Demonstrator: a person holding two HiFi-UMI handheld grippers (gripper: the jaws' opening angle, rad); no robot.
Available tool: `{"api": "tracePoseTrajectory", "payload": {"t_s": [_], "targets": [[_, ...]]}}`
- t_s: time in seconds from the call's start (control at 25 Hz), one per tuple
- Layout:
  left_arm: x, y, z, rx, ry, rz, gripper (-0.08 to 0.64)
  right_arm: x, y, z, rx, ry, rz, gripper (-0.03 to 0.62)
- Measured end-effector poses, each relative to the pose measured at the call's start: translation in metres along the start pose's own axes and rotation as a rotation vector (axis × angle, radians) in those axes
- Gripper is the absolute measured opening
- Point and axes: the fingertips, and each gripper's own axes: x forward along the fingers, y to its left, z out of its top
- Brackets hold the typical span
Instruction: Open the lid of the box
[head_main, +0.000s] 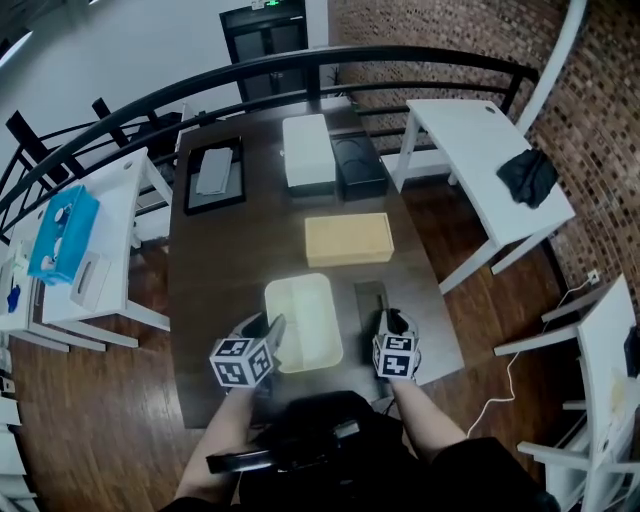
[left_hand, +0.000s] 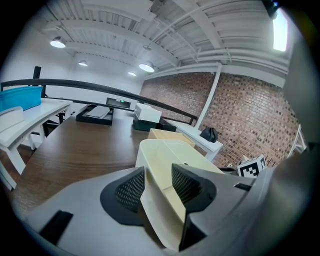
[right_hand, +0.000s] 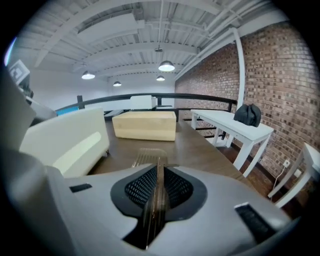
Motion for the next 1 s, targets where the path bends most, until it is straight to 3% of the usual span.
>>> {"api": "tracePoseTrajectory", "payload": {"t_s": [0.16,0.4,0.52,0.64,0.8,1.0], "targets": [[-0.005,0.003,0.005,-0.024,-0.072,-0.038,0.123,-0.029,-0.009,0.036,0.103,-0.063,0.02,0.005],[-0.045,0.014,0.055,-0.128,-0.325,-0.111,0.112,-0.077,-0.018,0.114,0.19,-0.26,0.072,0.002],[-0.077,0.027,0.066,-0.188,-0.414,-0.123,0.112,-0.105,-0.018,0.139,0.255,-0.353,0.116,0.002],[-0.104,0.036,0.077,-0.187,-0.477,-0.124,0.094,-0.127,-0.015,0.16,0.263,-0.427,0.146,0.002],[-0.131,0.037,0.087,-0.14,-0.521,-0.121,0.092,-0.148,-0.018,0.165,0.243,-0.479,0.164,0.0],[-0.15,0.035,0.094,-0.151,-0.572,-0.14,0.092,-0.158,-0.026,0.15,0.229,-0.461,0.15,0.0]]}}
